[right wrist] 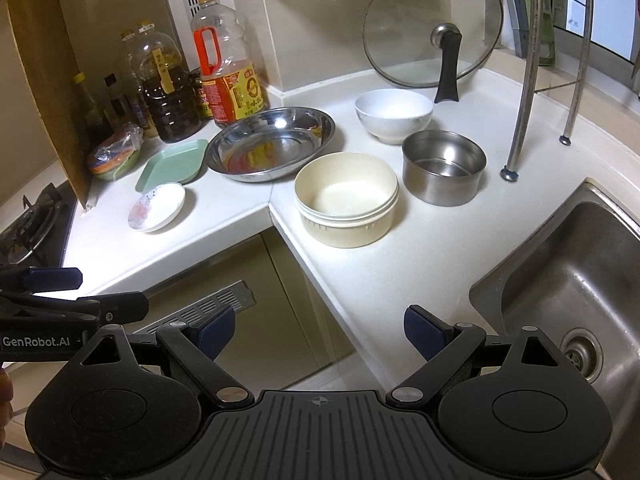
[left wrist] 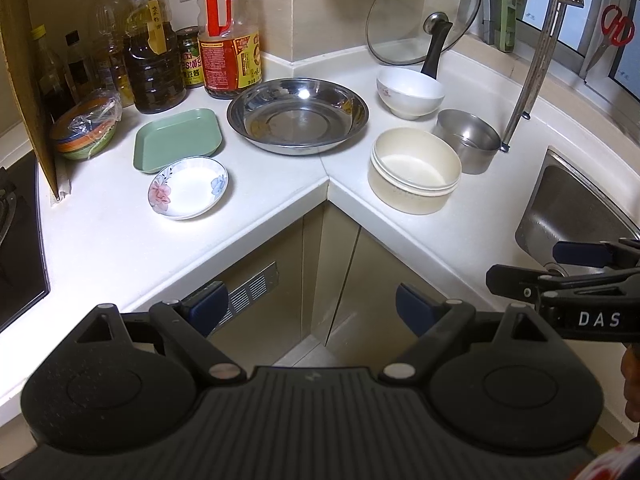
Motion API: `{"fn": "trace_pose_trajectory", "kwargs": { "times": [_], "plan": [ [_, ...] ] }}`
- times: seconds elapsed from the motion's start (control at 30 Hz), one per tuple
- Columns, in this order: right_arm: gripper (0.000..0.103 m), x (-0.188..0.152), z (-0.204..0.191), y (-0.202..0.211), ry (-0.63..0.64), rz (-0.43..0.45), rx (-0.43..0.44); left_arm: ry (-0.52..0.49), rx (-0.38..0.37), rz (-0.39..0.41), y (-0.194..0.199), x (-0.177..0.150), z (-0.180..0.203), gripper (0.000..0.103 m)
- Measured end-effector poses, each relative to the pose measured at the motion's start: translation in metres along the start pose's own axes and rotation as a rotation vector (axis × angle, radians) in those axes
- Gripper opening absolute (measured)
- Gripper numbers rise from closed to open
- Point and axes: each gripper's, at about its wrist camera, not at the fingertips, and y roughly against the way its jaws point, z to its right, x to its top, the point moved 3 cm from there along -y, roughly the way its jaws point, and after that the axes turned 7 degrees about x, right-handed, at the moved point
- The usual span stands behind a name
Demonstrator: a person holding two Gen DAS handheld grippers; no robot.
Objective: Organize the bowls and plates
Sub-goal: 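Move both grippers toward the light green square plate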
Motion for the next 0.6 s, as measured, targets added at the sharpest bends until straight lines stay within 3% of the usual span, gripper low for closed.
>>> {"fn": "trace_pose_trajectory", "kwargs": {
  "times": [0.2,0.6],
  "plan": [
    [0.092,0.004,0.007,0.0,0.019,0.014,0.04,0.015,0.019,0.004,-0.002,0.004,0.004,0.09],
    [0.092,0.013,0.013,-0.013,0.071,0.046,0.123,0.095,0.135,0.023,-0.002,0.002,-0.01,0.09]
  ]
}}
